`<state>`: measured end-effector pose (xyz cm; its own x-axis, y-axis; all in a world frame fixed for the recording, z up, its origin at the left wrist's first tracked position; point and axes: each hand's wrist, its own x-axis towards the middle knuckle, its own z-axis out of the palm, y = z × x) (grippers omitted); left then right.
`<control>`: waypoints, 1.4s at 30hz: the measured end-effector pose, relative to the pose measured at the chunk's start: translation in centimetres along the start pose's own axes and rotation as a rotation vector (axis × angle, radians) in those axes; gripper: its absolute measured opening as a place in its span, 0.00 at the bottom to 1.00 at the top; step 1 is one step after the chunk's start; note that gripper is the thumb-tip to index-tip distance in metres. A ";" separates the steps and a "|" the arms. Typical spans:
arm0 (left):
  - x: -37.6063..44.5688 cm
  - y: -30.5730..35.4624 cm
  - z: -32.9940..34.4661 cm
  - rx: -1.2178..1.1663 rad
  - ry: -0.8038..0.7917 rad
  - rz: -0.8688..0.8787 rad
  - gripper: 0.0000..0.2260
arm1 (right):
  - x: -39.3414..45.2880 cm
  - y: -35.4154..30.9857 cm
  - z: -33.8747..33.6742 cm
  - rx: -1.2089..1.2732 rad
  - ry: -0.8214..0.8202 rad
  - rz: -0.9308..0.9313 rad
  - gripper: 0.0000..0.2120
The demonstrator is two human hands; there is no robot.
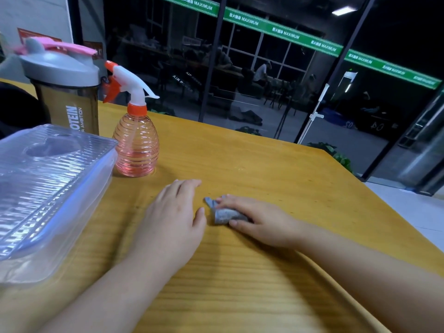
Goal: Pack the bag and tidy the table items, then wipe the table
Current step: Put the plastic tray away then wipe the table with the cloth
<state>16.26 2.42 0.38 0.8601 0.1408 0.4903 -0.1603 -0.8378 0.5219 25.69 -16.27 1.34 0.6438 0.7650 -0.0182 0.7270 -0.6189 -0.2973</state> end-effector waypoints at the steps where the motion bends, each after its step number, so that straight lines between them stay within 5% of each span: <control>1: 0.0 0.0 0.0 -0.002 0.002 0.003 0.21 | -0.9 -0.5 0.2 0.014 0.000 -0.029 0.18; 7: -0.1 -0.8 -0.5 -0.022 0.037 -0.036 0.20 | -5.1 -2.9 0.9 0.294 -0.025 0.008 0.13; 12: 0.4 -1.8 -1.3 -0.072 0.085 -0.113 0.19 | -5.5 -3.2 -2.2 0.985 0.187 0.249 0.09; 17: 0.5 -2.5 -2.1 -0.123 0.122 -0.179 0.19 | -0.9 -0.2 -2.8 0.392 0.525 0.621 0.14; 23: 0.6 -2.9 -2.5 -0.252 0.186 -0.323 0.17 | 3.6 -1.0 1.3 -0.093 0.186 0.776 0.23; 32: 0.5 -3.4 -2.5 -0.351 0.182 -0.409 0.14 | 2.7 -7.4 2.9 -0.091 0.084 0.251 0.23; 42: -1.1 0.7 -0.4 -0.356 -0.029 -0.105 0.12 | -10.0 -7.8 3.1 0.078 0.012 -0.064 0.20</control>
<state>14.96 1.86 0.49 0.8936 0.1970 0.4034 -0.2241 -0.5828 0.7811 12.88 -18.58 0.90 0.6003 0.7996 0.0148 0.7460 -0.5532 -0.3708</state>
